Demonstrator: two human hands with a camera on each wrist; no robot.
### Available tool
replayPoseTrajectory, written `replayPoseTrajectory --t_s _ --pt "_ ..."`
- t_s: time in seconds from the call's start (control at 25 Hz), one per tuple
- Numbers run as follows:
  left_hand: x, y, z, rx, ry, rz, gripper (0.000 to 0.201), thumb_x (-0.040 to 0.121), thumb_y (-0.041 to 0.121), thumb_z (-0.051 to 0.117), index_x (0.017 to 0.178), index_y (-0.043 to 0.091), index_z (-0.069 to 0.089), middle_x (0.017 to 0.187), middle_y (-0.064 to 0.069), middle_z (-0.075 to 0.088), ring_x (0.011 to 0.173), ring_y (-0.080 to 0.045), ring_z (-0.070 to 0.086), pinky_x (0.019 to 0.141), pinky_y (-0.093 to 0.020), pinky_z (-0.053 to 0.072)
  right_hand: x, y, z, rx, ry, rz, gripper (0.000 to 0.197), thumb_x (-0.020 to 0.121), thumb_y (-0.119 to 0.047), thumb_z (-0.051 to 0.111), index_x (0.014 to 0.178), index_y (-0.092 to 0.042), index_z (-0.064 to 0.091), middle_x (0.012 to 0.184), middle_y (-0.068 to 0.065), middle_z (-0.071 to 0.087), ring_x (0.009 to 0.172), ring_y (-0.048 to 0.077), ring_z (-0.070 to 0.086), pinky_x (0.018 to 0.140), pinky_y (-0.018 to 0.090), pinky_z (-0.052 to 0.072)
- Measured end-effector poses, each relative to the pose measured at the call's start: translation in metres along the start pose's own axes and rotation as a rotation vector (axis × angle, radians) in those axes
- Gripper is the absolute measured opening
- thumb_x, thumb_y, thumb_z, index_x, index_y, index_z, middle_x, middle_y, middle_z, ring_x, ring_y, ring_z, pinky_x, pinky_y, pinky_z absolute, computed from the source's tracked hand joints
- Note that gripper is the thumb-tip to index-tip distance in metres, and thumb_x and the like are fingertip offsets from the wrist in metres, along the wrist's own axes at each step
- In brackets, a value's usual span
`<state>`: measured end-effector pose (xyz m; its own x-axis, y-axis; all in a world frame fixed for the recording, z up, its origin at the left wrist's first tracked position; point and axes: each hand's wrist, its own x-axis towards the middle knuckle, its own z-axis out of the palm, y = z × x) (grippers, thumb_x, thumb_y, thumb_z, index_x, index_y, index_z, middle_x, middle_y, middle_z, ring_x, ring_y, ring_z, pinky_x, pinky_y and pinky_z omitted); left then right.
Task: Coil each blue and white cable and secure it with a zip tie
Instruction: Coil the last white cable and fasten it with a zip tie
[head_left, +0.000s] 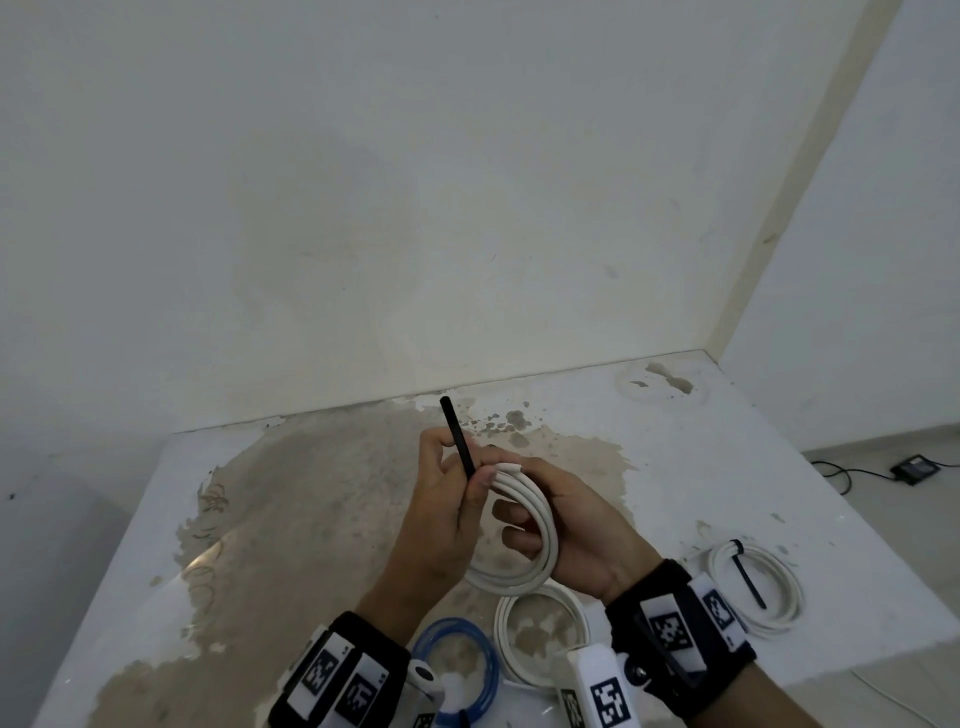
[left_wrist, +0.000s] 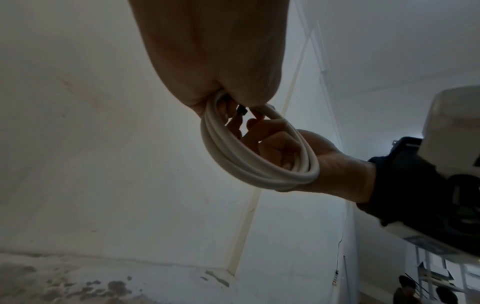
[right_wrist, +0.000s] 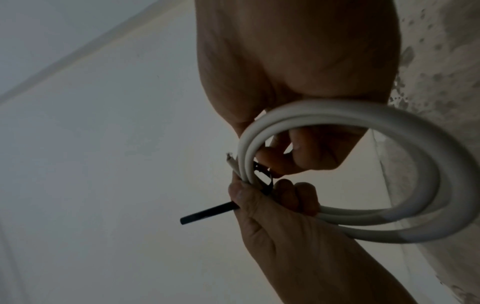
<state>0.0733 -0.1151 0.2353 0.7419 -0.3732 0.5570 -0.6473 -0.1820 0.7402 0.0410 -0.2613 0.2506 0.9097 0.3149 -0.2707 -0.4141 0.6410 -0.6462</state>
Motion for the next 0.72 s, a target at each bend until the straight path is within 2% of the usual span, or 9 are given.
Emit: replayPoseTrajectory --t_s 0.16,0.28,0.4,0.56,0.64,0.72 --pt "0.002 0.0 0.0 -0.015 0.035 0.003 0.033 0.102 0.034 0.034 0.108 0.02 0.062 0.107 0.002 0.044 0.1 0.002 0.054 0.089 -0.008 0.04 0.001 0.002 0.003 0.056 0.016 -0.007 0.026 0.095 -0.023 0.052 0.11 -0.009 0.067 0.069 -0.001 0.053 0.049 0.008 0.043 0.038 0.019 0.034" --pt "0.002 -0.002 0.0 0.007 0.039 0.013 0.029 0.102 0.032 0.036 0.109 0.023 0.063 0.105 -0.001 0.045 0.1 0.002 0.054 0.089 -0.008 0.04 0.001 0.004 0.006 0.038 0.033 -0.034 0.027 0.092 -0.023 0.055 0.111 -0.009 0.068 0.072 -0.001 0.051 0.048 0.006 0.042 0.037 0.018 0.032" --pt "0.002 -0.002 -0.001 0.029 0.027 0.007 0.023 0.1 0.021 0.042 0.109 0.024 0.062 0.106 -0.003 0.049 0.102 0.001 0.054 0.089 -0.009 0.04 0.001 0.004 0.007 -0.013 0.072 -0.062 0.027 0.092 -0.025 0.059 0.112 -0.011 0.071 0.075 -0.001 0.052 0.048 0.006 0.042 0.037 0.017 0.03" --pt "-0.001 -0.006 -0.001 0.033 0.032 -0.008 0.024 0.099 0.02 0.043 0.104 0.012 0.065 0.106 -0.005 0.054 0.103 -0.004 0.055 0.089 -0.011 0.041 0.002 0.006 0.009 -0.097 0.164 -0.078 0.033 0.1 -0.024 0.055 0.129 -0.009 0.061 0.076 -0.002 0.057 0.049 0.007 0.045 0.037 0.018 0.03" --pt "-0.005 -0.008 0.0 0.045 0.012 -0.013 0.023 0.099 0.023 0.044 0.104 0.014 0.064 0.104 -0.003 0.052 0.1 -0.002 0.054 0.087 -0.011 0.041 0.001 0.008 0.012 -0.137 0.22 -0.068 0.024 0.099 -0.023 0.059 0.121 -0.013 0.062 0.076 -0.001 0.06 0.051 0.009 0.049 0.037 0.019 0.033" --pt "-0.009 -0.009 0.001 0.049 0.002 -0.02 0.022 0.098 0.025 0.044 0.106 0.017 0.064 0.103 -0.001 0.051 0.097 -0.001 0.053 0.084 -0.01 0.04 -0.001 0.008 0.016 -0.176 0.277 -0.078 0.011 0.1 -0.019 0.056 0.11 -0.017 0.062 0.071 0.0 0.06 0.047 0.01 0.049 0.035 0.02 0.032"
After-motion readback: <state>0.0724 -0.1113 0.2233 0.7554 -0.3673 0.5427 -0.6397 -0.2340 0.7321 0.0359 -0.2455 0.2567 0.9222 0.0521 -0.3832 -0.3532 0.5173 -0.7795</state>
